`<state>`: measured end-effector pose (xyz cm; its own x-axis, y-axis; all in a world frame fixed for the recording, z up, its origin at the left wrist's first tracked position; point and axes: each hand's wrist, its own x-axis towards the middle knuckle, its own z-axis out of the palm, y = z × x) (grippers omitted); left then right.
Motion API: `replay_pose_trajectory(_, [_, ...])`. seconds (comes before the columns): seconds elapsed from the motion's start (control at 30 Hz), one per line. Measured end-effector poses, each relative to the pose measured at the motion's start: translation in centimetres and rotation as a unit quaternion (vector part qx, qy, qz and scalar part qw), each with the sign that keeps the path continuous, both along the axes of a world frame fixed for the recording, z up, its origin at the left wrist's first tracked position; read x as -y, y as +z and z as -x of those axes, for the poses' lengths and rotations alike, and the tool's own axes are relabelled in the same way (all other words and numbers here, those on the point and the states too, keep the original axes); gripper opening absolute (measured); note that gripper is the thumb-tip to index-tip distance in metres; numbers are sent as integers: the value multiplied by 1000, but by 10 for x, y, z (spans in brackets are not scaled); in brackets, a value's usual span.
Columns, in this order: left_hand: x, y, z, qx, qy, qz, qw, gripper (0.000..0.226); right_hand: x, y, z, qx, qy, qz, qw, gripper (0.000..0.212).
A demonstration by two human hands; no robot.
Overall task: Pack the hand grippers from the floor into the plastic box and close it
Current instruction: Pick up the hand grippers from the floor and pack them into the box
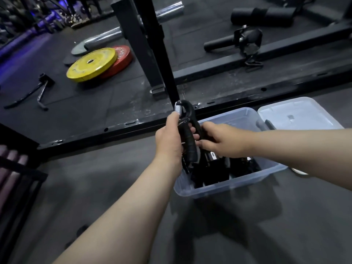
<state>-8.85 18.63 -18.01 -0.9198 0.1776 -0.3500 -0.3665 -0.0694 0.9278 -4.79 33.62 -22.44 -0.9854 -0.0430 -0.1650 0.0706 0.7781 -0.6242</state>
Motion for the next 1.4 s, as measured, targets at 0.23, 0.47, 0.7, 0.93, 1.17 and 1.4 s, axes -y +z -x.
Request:
replay_pose_trajectory(0.23, [8,-29,4,-71,9,110,991,52,-16,-11,-3,-5,-31,-15,999,33])
replay_pose_trajectory(0.47, [38,-91,9,-163,-46,342,924,46,-19,-13,-3,12,-98,30,995,29])
replay_pose_trajectory(0.7, [38,-121,-5,-207,-185,458,844,49,-45,-22,-2,53,-125,-19,990,42])
replay_pose_trajectory(0.93, [39,-131,-12,-263,-183,512,797,55,-71,-21,-15,100,-129,-25,986,35])
replay_pose_trajectory(1.17, [39,-133,-12,-273,-176,521,790,54,-74,-21,-23,177,-86,-108,975,31])
replay_pose_trajectory(1.4, [37,-133,-12,-272,-173,528,786,52,-62,-27,-20,194,-102,-123,968,32])
